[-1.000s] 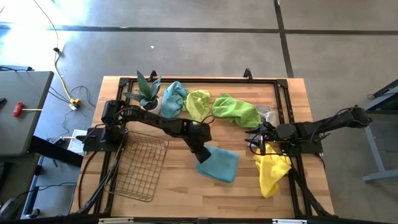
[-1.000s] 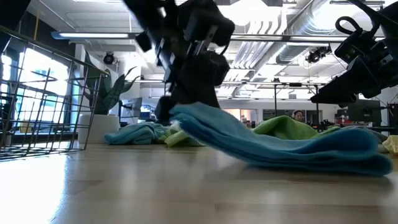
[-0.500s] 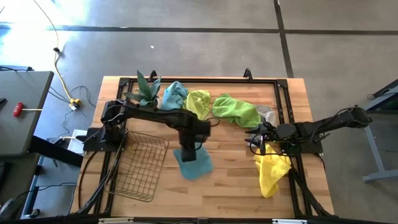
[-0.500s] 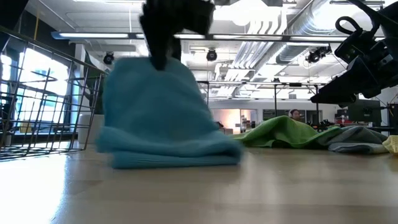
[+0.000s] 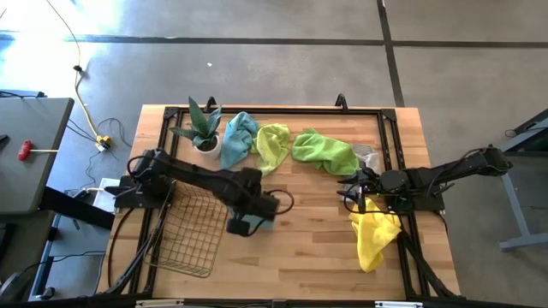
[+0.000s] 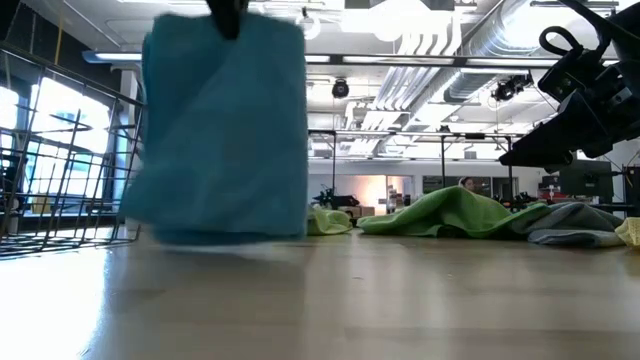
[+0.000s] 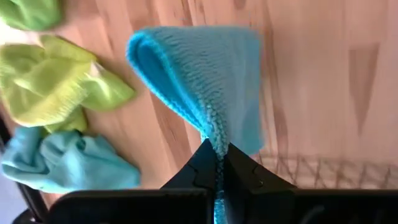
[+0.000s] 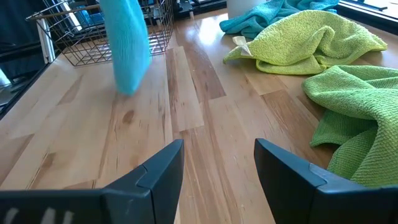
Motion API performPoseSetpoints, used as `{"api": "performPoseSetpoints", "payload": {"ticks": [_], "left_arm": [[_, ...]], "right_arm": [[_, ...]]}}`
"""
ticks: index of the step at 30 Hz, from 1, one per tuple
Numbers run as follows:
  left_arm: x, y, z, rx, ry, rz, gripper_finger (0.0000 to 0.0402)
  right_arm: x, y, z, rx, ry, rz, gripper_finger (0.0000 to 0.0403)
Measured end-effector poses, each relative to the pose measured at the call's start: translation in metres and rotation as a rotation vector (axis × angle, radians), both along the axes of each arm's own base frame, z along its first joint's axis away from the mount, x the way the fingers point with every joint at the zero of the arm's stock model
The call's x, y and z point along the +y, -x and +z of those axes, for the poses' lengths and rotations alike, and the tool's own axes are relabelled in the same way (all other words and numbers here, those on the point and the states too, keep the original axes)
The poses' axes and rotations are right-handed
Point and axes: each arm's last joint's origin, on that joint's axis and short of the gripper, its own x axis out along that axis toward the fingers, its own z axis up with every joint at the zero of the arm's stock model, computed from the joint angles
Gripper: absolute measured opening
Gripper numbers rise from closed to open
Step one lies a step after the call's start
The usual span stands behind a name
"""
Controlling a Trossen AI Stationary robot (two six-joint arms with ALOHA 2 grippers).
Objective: Fold microfiber towels
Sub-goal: Put the bottom blue microfiber towel into the wire basket
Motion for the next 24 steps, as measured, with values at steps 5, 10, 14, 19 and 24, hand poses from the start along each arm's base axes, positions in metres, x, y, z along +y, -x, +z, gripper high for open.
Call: {"api": "performPoseSetpoints", "payload": {"ticks": [5,10,14,19,24], "left_arm": [[-0.018,0.024,0.035,-0.134,-0.019,0.001,0.0000],[-0.034,0.049,0.058,-0.229,-0.051,-0.038,0.0000],[-0.043,0.077,0.083,-0.312,-0.025,-0.090,0.0000],[-0.048,0.111,0.107,-0.398,0.054,-0.113,0.0000],[-0.043,0.144,0.128,-0.458,0.244,-0.002,0.0000]], "right_arm": [[0.000,0.000,0.000,0.000,0.000,0.000,0.0188],[0.000,0.000,0.000,0.000,0.000,0.000,0.0188],[0.000,0.000,0.000,0.000,0.000,0.000,0.0188],[0.000,0.000,0.000,0.000,0.000,0.000,0.0188],[0.000,0.000,0.000,0.000,0.000,0.000,0.0188]]}}
